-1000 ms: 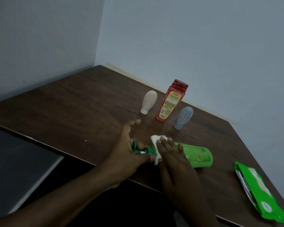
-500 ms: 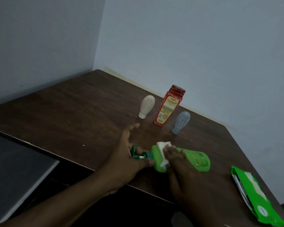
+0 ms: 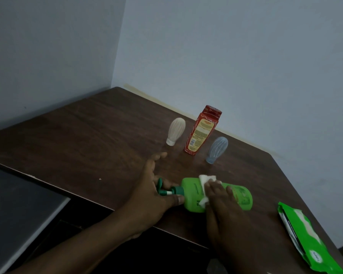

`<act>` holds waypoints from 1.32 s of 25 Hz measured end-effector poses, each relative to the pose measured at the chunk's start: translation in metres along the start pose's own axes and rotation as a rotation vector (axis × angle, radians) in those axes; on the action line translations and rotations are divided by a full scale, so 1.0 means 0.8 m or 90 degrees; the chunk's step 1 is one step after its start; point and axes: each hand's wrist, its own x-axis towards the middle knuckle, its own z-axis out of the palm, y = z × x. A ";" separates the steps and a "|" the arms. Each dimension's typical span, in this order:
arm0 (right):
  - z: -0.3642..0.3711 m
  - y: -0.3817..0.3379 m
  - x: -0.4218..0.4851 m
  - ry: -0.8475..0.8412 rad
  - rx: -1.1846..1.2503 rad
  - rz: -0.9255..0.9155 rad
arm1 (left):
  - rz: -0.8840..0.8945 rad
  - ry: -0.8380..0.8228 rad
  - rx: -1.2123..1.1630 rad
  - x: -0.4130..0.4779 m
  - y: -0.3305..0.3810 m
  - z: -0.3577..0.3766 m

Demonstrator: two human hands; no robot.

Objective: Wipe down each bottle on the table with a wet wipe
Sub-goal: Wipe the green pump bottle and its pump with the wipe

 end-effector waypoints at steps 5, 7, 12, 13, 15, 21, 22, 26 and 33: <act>0.015 -0.033 0.011 -0.080 0.029 -0.027 | -0.008 -0.008 -0.001 0.005 0.002 -0.001; 0.010 -0.006 0.014 -0.050 0.041 0.058 | -0.010 -0.006 -0.008 0.003 0.002 -0.003; 0.000 0.001 -0.013 0.025 -0.033 0.090 | 0.006 -0.018 -0.014 0.001 0.000 -0.002; 0.007 -0.016 -0.013 0.014 -0.023 0.044 | 0.010 -0.023 -0.013 0.001 0.001 -0.001; 0.017 -0.044 -0.002 -0.023 -0.001 -0.030 | 0.004 -0.026 -0.013 0.000 0.006 -0.001; -0.007 0.033 0.011 -0.015 0.007 0.183 | 0.003 -0.022 -0.036 0.000 0.001 -0.005; -0.017 0.053 0.008 -0.006 -0.014 0.236 | 0.001 -0.024 -0.039 0.000 -0.001 -0.005; -0.023 0.038 0.011 -0.008 -0.023 0.228 | 0.016 -0.033 -0.012 0.000 0.000 -0.003; -0.001 -0.013 0.022 -0.052 0.042 0.087 | 0.011 -0.022 -0.014 -0.002 0.008 0.000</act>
